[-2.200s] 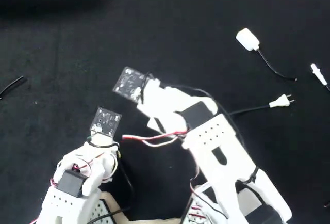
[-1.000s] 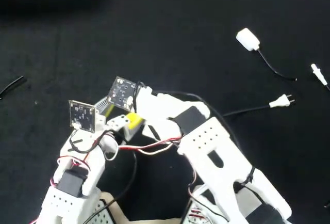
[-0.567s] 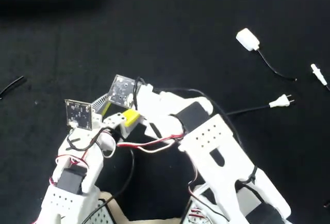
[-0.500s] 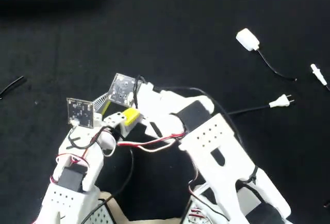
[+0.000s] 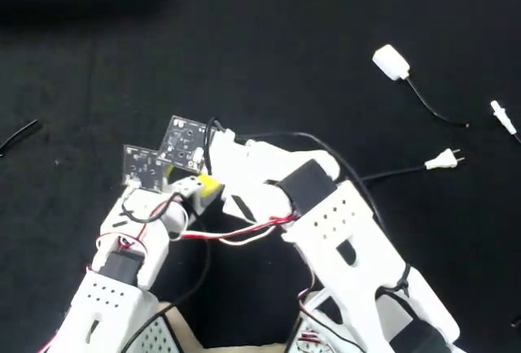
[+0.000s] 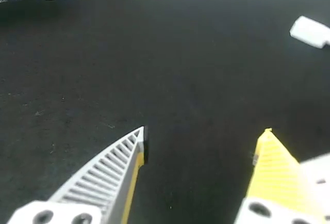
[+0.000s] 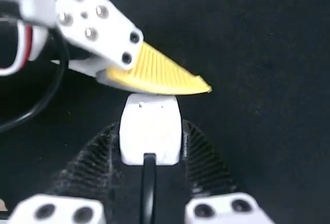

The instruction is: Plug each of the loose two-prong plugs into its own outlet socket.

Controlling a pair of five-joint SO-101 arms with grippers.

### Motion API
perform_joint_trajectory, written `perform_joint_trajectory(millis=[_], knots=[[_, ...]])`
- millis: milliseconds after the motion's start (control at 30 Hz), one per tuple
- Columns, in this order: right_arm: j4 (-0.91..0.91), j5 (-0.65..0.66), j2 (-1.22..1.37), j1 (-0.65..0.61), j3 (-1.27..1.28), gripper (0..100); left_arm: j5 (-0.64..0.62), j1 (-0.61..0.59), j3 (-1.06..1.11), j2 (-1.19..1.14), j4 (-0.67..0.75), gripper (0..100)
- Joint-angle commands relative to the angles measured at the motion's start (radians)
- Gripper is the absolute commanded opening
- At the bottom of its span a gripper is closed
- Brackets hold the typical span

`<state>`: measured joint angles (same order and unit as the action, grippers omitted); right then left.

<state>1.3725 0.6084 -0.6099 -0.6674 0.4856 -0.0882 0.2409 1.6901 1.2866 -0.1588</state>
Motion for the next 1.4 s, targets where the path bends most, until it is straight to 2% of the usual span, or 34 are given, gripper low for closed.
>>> perform_joint_trajectory(millis=[0,167,300,467,600,700,967,1367], knots=[[-0.025,-0.011,-0.016,-0.026,-0.081,1.1,0.025,0.053,0.016,-0.014,0.015,34],[-0.061,-0.018,-0.012,-0.018,-0.067,1.1,0.025,0.053,0.016,-0.015,0.015,34],[-0.089,-0.020,-0.012,0.048,-0.039,1.1,0.026,0.022,0.016,-0.009,0.015,34],[-0.083,-0.018,-0.012,0.157,-0.019,1.1,0.026,-0.188,-0.012,-0.008,0.020,34],[-0.066,0.012,0.016,0.169,-0.001,1.1,0.026,-0.397,-0.031,-0.008,0.017,34],[-0.041,0.015,0.119,0.169,-0.021,1.1,0.025,-0.487,-0.031,-0.008,0.015,34],[0.077,0.008,0.568,0.173,-0.255,1.1,0.025,-0.493,-0.030,-0.008,0.015,34],[0.032,-0.118,1.162,0.170,-0.696,1.1,0.026,-0.504,-0.024,-0.008,0.015,34]])
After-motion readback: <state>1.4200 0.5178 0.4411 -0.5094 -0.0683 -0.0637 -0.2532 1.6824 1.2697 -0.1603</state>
